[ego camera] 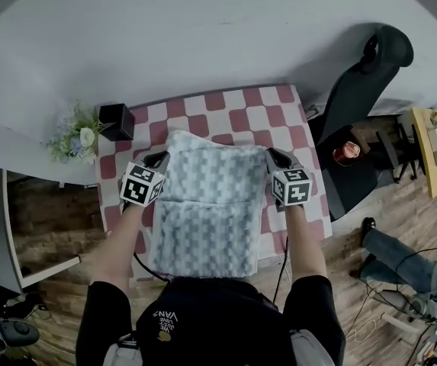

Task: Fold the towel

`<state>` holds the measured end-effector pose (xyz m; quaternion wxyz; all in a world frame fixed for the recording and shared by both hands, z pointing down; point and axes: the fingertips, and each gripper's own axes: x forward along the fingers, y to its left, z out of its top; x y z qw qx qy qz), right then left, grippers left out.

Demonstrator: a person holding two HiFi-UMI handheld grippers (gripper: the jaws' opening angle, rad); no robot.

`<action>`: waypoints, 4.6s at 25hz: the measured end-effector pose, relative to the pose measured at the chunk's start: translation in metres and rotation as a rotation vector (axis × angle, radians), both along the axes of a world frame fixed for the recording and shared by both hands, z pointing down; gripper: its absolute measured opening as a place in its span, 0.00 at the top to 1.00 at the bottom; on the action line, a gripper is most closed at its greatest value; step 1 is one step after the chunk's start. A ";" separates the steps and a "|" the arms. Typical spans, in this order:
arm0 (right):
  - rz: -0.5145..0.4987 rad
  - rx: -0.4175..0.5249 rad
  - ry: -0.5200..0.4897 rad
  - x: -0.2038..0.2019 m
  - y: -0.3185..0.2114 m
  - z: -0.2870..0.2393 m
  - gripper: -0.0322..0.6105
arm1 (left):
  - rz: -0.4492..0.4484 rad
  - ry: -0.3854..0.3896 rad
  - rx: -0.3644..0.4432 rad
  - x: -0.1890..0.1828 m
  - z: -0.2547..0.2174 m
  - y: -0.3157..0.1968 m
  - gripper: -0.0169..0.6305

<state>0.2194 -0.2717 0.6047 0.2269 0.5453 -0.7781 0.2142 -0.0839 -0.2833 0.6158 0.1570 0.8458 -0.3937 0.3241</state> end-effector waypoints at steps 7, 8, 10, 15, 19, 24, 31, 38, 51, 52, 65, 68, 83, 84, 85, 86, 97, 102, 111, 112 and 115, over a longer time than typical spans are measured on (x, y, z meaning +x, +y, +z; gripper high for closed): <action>0.009 0.021 0.075 0.006 -0.041 0.012 0.90 | -0.102 -0.028 0.092 -0.003 0.002 -0.030 0.96; 0.010 0.036 0.094 0.006 -0.045 0.012 0.90 | -0.108 -0.048 0.121 -0.002 0.001 -0.034 0.96; 0.018 0.043 0.132 0.007 -0.051 0.017 0.90 | -0.116 -0.074 0.145 0.002 0.002 -0.040 0.96; 0.050 -0.051 0.166 0.013 -0.053 0.046 0.90 | -0.085 -0.101 0.070 0.009 0.031 -0.043 0.95; 0.086 -0.078 0.175 0.021 -0.049 0.051 0.83 | -0.088 -0.041 0.057 0.006 0.035 -0.043 0.82; 0.171 -0.017 0.133 0.036 -0.027 0.026 0.76 | -0.081 0.042 0.078 -0.015 0.008 -0.034 0.73; 0.045 -0.056 -0.107 -0.014 0.056 0.017 0.75 | 0.204 0.123 -0.048 -0.006 0.004 0.039 0.72; 0.004 -0.182 -0.152 -0.044 0.113 0.046 0.67 | 0.375 0.117 -0.157 0.009 0.026 0.097 0.60; 0.074 -0.070 -0.099 -0.056 0.148 0.033 0.89 | 0.450 0.003 -0.115 0.010 0.035 0.123 0.91; 0.082 -0.050 -0.100 -0.057 0.153 0.027 0.89 | 0.443 0.016 -0.100 0.008 0.031 0.124 0.92; 0.192 0.150 -0.233 -0.072 0.282 -0.083 0.90 | 0.463 0.199 0.156 -0.022 -0.091 0.221 0.95; 0.181 0.174 -0.255 -0.079 0.315 -0.099 0.90 | 0.439 0.206 0.203 -0.033 -0.112 0.252 0.95; -0.008 0.330 -0.380 -0.118 0.482 -0.179 0.90 | 0.268 0.153 0.438 -0.070 -0.187 0.419 0.95; -0.013 0.332 -0.380 -0.117 0.491 -0.179 0.90 | 0.262 0.151 0.442 -0.070 -0.188 0.429 0.95; -0.018 0.333 -0.378 -0.116 0.498 -0.178 0.90 | 0.257 0.152 0.442 -0.071 -0.189 0.439 0.95; -0.020 0.333 -0.371 -0.115 0.505 -0.178 0.90 | 0.253 0.152 0.440 -0.071 -0.190 0.449 0.95; -0.057 0.368 -0.269 -0.110 0.508 -0.173 0.90 | 0.247 0.083 0.568 -0.070 -0.212 0.464 0.95; -0.031 0.419 -0.182 -0.097 0.464 -0.183 0.90 | 0.265 0.077 0.607 -0.056 -0.219 0.417 0.95; 0.080 0.488 -0.111 -0.075 0.364 -0.192 0.90 | 0.323 0.062 0.637 -0.032 -0.228 0.313 0.95; 0.092 0.493 -0.109 -0.074 0.353 -0.192 0.90 | 0.326 0.060 0.636 -0.031 -0.229 0.300 0.95; 0.134 0.494 -0.096 -0.071 0.322 -0.193 0.90 | 0.339 0.064 0.632 -0.026 -0.229 0.265 0.95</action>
